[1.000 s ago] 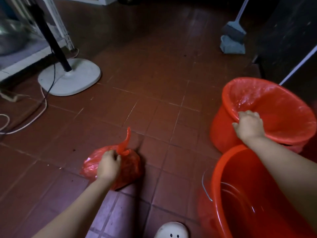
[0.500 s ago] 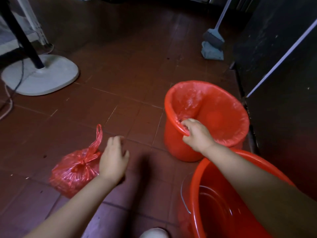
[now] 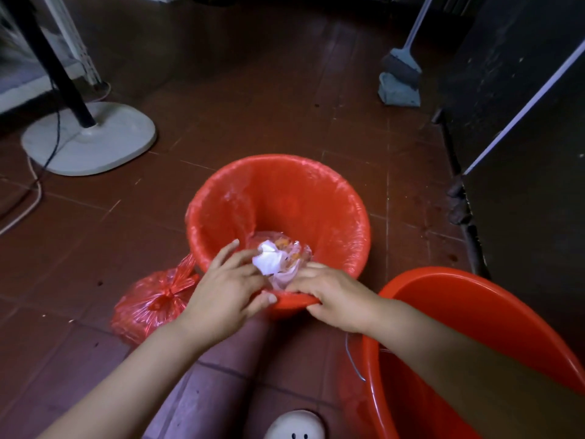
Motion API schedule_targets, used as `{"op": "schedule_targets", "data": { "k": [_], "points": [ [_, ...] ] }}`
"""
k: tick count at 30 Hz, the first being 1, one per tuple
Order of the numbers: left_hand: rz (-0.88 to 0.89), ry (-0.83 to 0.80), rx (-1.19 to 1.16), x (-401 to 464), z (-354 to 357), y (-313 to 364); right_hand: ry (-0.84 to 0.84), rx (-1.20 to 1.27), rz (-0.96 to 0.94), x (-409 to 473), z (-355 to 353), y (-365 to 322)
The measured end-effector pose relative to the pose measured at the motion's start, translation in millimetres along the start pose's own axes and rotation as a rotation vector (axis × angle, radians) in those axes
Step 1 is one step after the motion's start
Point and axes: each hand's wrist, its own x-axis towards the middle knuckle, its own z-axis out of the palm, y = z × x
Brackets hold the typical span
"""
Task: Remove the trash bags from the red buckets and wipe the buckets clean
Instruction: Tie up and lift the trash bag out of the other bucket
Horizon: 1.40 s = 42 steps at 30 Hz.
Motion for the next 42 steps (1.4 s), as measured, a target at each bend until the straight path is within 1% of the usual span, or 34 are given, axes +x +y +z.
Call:
{"op": "schedule_targets", "data": {
  "k": [2, 6, 9, 12, 13, 14, 16, 18, 21, 23, 25, 26, 27, 28, 29, 30, 31, 32, 33, 35, 36, 38, 40, 42],
  "points": [
    [0.012, 0.034, -0.042, -9, 2, 5, -0.008, 0.035, 0.004, -9, 1, -5],
    [-0.043, 0.135, -0.133, -17, 7, 11, 0.032, 0.063, 0.030, -21, -3, -5],
    [-0.049, 0.160, -0.079, -16, 5, 14, 0.115, 0.002, 0.133, -30, -13, 3],
    [-0.038, 0.129, -0.016, -14, 0, 17, 0.246, 0.060, 0.244, -37, -18, 3],
    [-0.039, 0.113, -0.001, -13, -3, 18, 0.276, 0.044, 0.261, -37, -19, 0],
    [-0.041, 0.088, 0.009, -13, -5, 19, 0.289, -0.016, 0.267, -35, -18, -4],
    [-0.046, 0.049, 0.037, -12, -8, 21, 0.322, -0.222, 0.256, -29, -16, -16],
    [-0.050, 0.005, 0.014, -12, -12, 23, 0.404, -0.350, 0.249, -21, -12, -35],
    [-0.125, -0.117, -0.056, -11, -20, 25, 0.424, -0.361, 0.207, -10, -2, -67],
    [-0.176, -0.208, -0.126, -9, -28, 24, 0.348, -0.338, 0.100, -9, 8, -80],
    [-0.287, -0.206, -0.459, -8, -39, 26, 0.279, -0.259, 0.073, -13, 12, -85],
    [-0.358, -0.145, -0.593, -9, -44, 24, 0.272, -0.216, 0.112, -17, 9, -84],
    [-0.414, -0.022, -0.608, -10, -49, 18, 0.303, -0.178, 0.154, -21, 4, -81],
    [-0.458, 0.120, -0.496, -8, -53, 10, 0.375, -0.146, 0.204, -25, -1, -76],
    [-0.502, 0.229, -0.336, -5, -56, -1, 0.458, -0.135, 0.265, -28, -6, -68],
    [-0.579, 0.284, -0.192, -1, -57, -13, 0.524, -0.155, 0.337, -29, -11, -59],
    [-0.681, 0.270, -0.089, 4, -57, -25, 0.571, -0.194, 0.413, -29, -15, -48],
    [-0.773, 0.226, -0.039, 10, -57, -37, 0.590, -0.230, 0.504, -27, -19, -40],
    [-0.842, 0.182, -0.024, 16, -55, -46, 0.601, -0.248, 0.605, -25, -21, -31],
    [-0.921, 0.133, -0.077, 25, -47, -60, 0.634, -0.222, 0.811, -16, -23, -18],
    [-0.932, 0.150, -0.123, 28, -42, -65, 0.645, -0.187, 0.915, -12, -22, -13],
    [-0.940, 0.247, -0.180, 30, -35, -70, 0.619, -0.134, 1.080, -4, -19, -5],
    [-0.961, 0.351, -0.213, 29, -32, -72, 0.560, -0.147, 1.155, 0, -17, 3],
    [-0.922, 0.405, -0.181, 27, -31, -74, 0.542, -0.162, 1.159, 1, -16, 10]
  ]
}}
